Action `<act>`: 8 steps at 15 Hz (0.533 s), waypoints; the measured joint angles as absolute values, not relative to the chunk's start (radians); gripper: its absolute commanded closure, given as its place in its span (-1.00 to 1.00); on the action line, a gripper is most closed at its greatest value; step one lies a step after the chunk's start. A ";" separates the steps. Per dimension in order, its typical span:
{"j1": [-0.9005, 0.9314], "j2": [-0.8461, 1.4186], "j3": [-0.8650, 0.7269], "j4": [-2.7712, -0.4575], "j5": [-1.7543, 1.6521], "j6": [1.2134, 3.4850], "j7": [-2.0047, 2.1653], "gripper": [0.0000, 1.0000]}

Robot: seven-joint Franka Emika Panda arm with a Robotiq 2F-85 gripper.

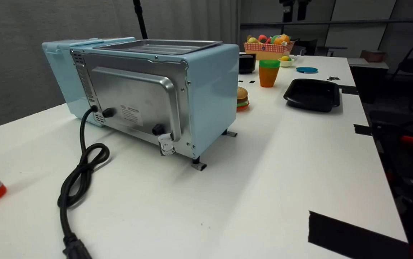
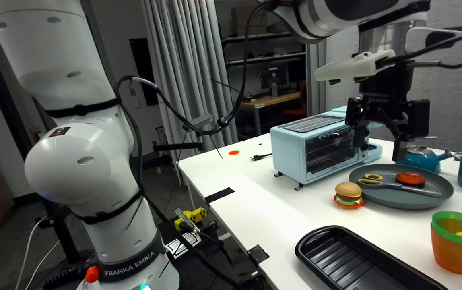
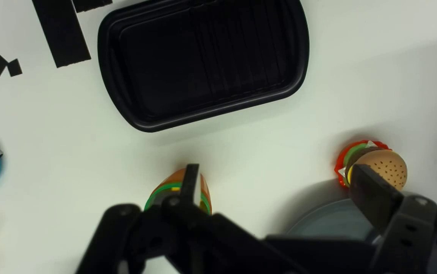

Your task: Pour the fries out of the green cup onto the plate

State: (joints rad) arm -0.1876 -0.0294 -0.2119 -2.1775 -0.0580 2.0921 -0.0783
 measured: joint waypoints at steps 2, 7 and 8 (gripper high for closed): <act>-0.188 -0.029 -0.212 -2.178 -0.058 2.092 -0.078 -1.00; -0.192 -0.004 -0.216 -2.163 -0.058 2.097 -0.079 -1.00; -0.196 0.007 -0.219 -2.153 -0.058 2.100 -0.082 -1.00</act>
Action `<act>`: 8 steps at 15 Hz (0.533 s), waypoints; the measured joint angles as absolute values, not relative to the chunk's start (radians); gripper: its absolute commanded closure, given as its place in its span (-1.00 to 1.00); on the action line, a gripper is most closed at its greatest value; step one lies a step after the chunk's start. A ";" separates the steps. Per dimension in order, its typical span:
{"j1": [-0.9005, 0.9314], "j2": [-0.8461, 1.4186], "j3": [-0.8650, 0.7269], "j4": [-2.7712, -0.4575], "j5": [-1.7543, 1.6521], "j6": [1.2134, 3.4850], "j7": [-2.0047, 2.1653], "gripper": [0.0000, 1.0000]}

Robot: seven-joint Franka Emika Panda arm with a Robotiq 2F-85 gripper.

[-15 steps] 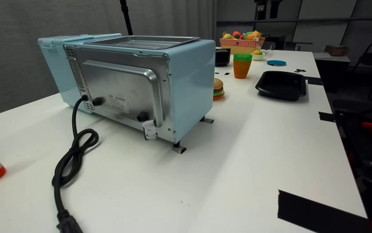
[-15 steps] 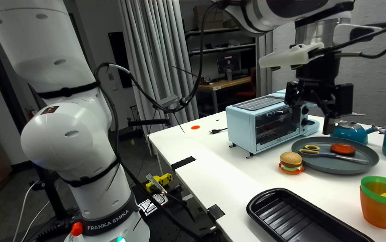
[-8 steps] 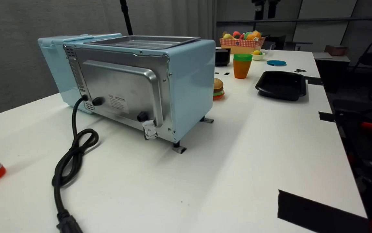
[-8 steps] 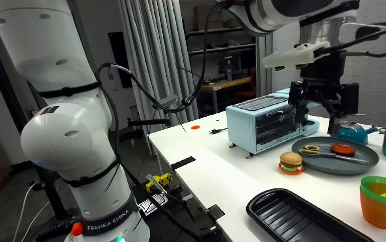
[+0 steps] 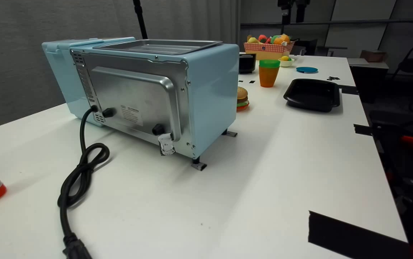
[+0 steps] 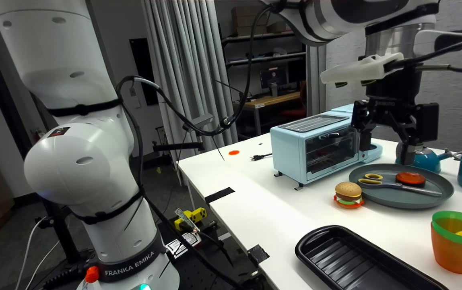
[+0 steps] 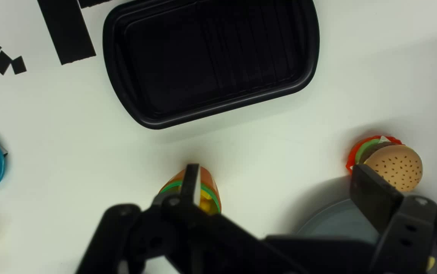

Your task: Pour the fries out of the green cup onto the plate

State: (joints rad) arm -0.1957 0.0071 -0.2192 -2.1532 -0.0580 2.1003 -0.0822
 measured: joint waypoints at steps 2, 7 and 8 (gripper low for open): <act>-0.205 0.033 -0.227 -2.132 -0.058 2.101 -0.104 -1.00; -0.235 0.116 -0.243 -2.071 -0.058 2.105 -0.197 -1.00; -0.241 0.134 -0.245 -2.057 -0.058 2.110 -0.214 -1.00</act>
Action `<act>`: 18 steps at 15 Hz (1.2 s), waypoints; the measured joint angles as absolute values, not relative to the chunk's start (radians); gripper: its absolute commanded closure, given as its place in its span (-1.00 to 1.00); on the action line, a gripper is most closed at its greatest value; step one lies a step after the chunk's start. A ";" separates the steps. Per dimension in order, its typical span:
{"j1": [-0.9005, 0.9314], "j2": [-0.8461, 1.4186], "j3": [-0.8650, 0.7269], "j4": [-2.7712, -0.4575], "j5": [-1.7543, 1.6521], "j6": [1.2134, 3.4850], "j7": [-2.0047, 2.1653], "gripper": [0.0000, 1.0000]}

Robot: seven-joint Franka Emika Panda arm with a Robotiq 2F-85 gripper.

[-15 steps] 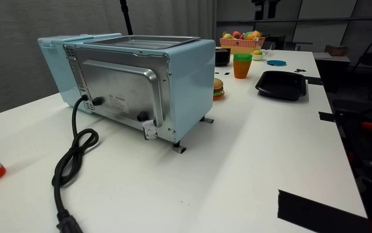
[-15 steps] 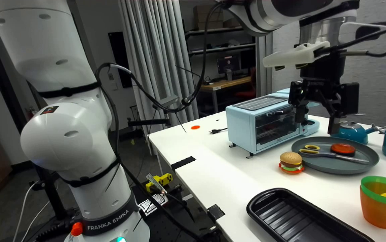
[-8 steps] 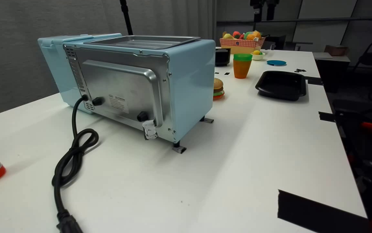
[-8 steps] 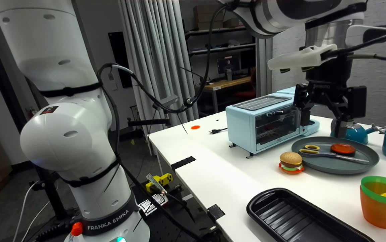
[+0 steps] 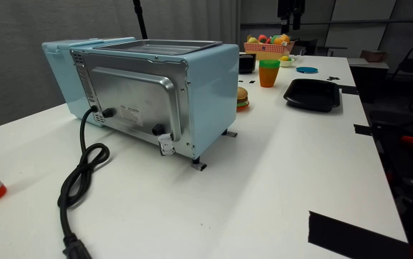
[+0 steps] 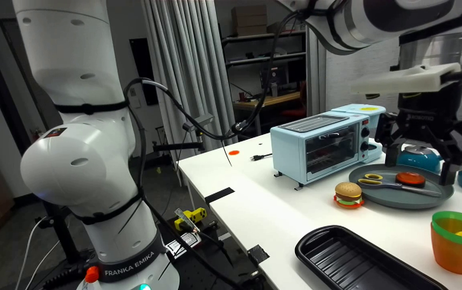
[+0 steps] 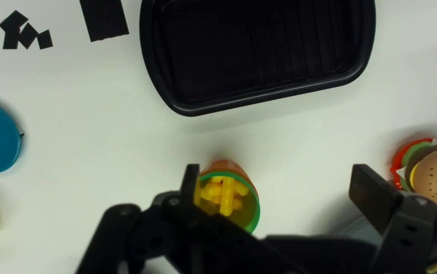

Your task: Pour the fries out of the green cup onto the plate

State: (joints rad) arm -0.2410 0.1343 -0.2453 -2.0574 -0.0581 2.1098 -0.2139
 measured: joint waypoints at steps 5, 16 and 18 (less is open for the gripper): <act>-0.275 0.236 -0.248 -1.989 -0.058 2.146 -0.287 -1.00; -0.302 0.415 -0.238 -1.862 -0.056 2.146 -0.384 -1.00; -0.302 0.418 -0.238 -1.858 -0.056 2.145 -0.384 -1.00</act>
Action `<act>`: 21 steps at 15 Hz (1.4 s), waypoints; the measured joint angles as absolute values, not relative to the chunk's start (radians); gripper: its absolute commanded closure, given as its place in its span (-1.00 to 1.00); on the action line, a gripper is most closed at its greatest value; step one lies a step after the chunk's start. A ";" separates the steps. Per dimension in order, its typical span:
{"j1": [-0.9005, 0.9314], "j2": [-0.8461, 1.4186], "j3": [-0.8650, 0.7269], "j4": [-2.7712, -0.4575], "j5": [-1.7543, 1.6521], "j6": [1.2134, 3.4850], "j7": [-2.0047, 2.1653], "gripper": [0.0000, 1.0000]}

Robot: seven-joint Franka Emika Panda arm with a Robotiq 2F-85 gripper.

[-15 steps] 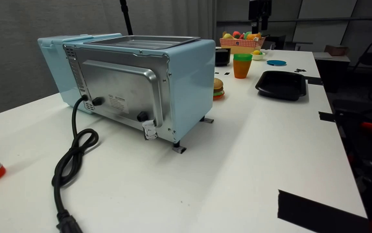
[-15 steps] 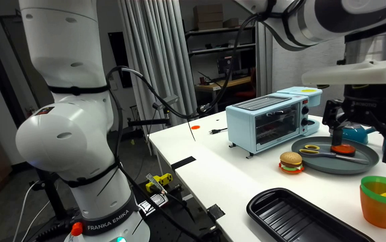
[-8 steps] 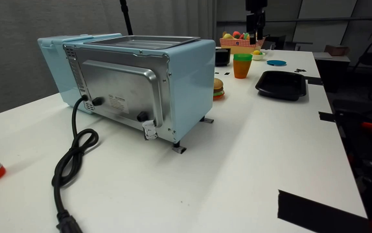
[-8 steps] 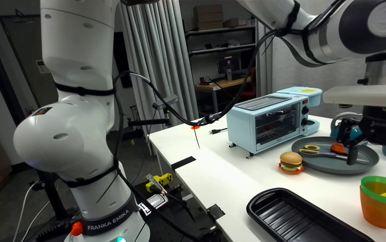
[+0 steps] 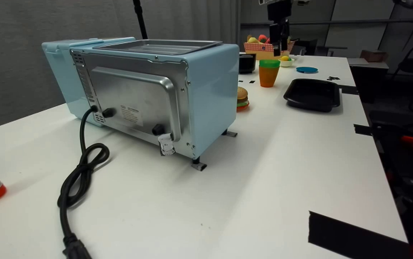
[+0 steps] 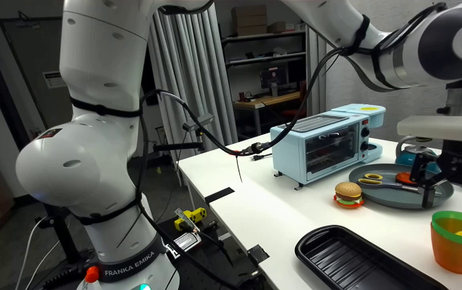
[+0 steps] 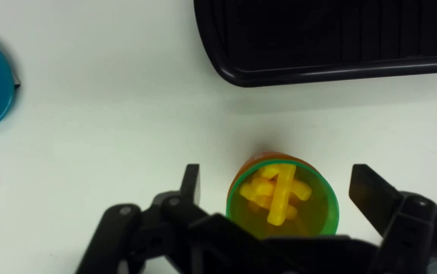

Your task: Pour the fries out of the green cup onto the plate

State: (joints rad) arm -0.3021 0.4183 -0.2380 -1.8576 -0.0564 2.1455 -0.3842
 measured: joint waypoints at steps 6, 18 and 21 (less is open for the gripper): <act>-0.302 0.421 -0.224 -1.863 -0.062 2.145 -0.400 -1.00; -0.303 0.440 -0.203 -1.867 -0.139 2.145 -0.483 -1.00; -0.305 0.456 -0.203 -1.867 -0.150 2.145 -0.491 -1.00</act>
State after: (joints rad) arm -0.3054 0.4564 -0.2031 -1.8670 -0.1496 2.1449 -0.4908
